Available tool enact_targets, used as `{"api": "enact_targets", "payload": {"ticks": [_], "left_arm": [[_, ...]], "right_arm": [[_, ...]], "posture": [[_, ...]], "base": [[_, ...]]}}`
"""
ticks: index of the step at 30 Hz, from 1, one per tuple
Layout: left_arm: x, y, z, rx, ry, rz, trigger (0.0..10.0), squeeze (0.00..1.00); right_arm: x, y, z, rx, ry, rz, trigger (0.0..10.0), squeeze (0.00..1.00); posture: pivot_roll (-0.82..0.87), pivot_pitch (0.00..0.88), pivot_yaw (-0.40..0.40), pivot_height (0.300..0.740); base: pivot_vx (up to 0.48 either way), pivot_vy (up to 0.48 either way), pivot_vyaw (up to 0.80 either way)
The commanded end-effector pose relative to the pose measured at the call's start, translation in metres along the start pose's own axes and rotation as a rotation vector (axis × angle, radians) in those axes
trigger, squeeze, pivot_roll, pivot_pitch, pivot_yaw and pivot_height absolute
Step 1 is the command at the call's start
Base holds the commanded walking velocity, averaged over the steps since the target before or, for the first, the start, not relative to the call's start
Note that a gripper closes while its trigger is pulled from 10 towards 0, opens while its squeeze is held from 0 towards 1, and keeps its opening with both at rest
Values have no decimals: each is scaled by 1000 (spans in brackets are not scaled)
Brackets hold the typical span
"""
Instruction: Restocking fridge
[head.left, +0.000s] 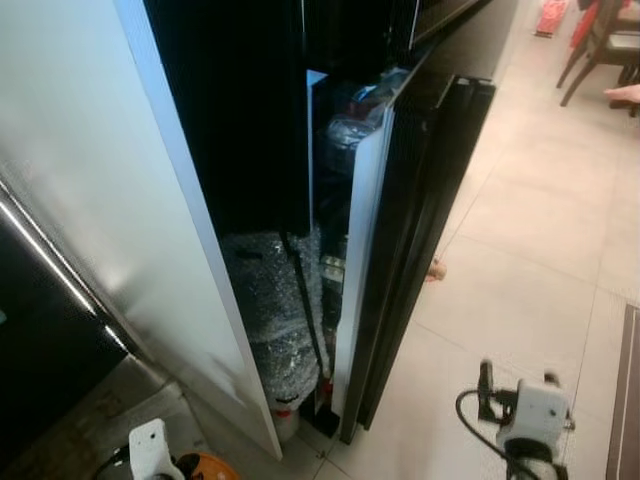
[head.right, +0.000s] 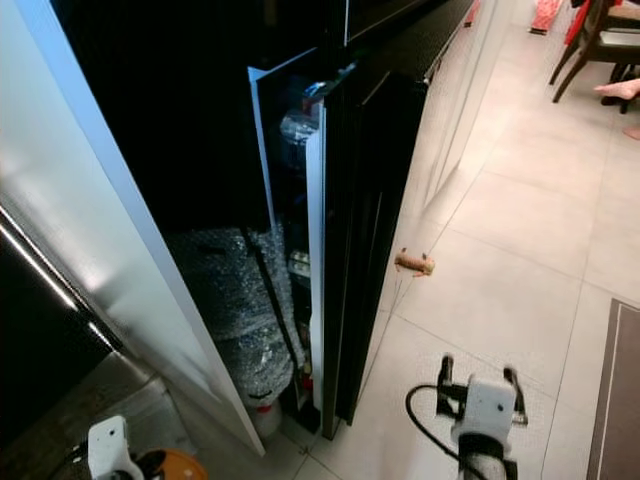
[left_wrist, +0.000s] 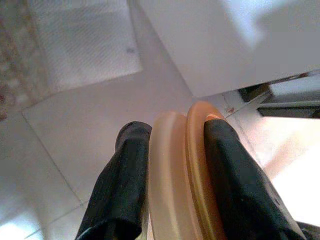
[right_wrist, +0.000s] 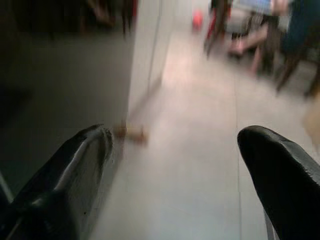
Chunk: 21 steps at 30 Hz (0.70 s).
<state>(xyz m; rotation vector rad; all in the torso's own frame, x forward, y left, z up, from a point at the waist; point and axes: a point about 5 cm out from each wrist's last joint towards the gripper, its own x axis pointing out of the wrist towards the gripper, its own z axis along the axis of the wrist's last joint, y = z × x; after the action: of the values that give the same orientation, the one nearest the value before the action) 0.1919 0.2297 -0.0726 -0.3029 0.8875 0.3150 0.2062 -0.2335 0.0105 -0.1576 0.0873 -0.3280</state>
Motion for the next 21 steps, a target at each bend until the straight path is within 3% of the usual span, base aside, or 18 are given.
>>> {"api": "enact_targets", "payload": {"ticks": [1,8,15,17,21], "left_arm": [[0,-2,-1,3,13,0,10000,0],[3,-11,12,-5,-21,-21,10000,0],[5,-26,25,-28,-63,-45,10000,0],[6,-31,28,-44,-69,-46,10000,0],[6,-35,29,-63,-74,-46,10000,0]], "right_arm": [[1,3,6,20,-34,20,10000,0],[15,10,30,36,-100,56,10000,0],[33,21,53,71,-153,210,10000,0],[41,23,59,117,-158,250,10000,0],[43,26,63,124,-145,315,10000,0]], "posture": [[-197,0,28,740],[-209,0,35,740],[-220,0,24,740],[-212,0,11,740],[-227,0,2,740]], "base": [[0,0,0],[0,0,0],[0,0,0],[0,0,0],[0,0,0]]}}
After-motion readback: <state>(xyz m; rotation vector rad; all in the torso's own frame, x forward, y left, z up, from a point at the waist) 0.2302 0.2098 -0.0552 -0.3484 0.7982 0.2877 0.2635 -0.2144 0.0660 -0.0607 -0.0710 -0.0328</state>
